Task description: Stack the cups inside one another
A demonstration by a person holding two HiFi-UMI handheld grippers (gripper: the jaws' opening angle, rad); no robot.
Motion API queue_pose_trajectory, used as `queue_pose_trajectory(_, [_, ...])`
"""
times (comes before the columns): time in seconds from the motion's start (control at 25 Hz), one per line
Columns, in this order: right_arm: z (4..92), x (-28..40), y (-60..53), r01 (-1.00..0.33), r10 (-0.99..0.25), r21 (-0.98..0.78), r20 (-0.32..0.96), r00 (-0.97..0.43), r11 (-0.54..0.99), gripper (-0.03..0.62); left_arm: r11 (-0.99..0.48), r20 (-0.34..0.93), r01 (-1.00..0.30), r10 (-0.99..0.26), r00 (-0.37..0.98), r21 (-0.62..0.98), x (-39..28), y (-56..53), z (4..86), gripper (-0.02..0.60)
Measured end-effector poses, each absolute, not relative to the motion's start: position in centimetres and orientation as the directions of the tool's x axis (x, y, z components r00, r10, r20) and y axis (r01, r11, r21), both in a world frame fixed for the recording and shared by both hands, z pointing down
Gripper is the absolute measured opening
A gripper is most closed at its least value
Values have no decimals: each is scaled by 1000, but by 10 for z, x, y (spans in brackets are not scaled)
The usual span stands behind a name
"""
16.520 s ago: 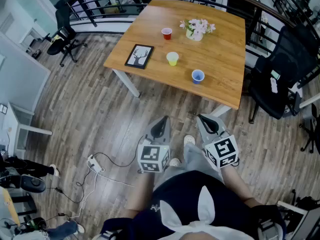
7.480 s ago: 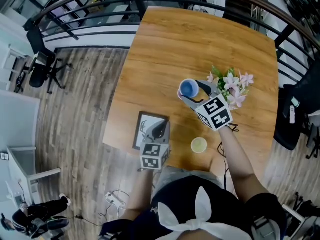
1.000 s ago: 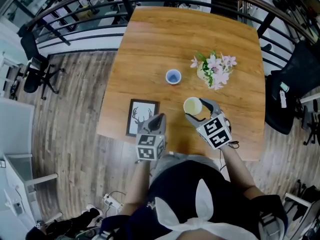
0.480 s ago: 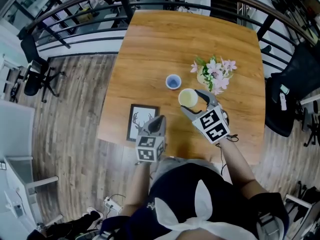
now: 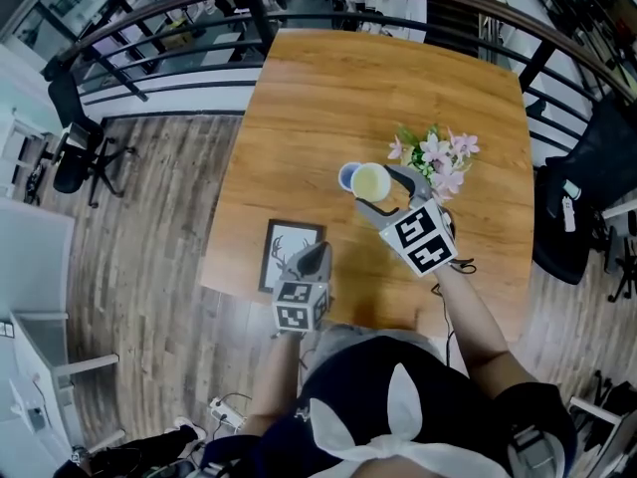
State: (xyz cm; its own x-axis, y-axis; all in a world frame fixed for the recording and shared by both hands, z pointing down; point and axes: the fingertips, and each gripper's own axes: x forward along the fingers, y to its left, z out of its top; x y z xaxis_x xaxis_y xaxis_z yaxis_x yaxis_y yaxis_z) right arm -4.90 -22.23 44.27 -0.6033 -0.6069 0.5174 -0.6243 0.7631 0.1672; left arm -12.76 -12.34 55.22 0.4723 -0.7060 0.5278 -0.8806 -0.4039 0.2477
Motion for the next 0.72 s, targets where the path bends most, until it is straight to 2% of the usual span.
queue_pose_trajectory(0.72, [452, -61, -263, -626, -601, 158, 529, -599, 764, 319, -390, 547, -880, -691, 474, 270, -134, -144, 565, 18])
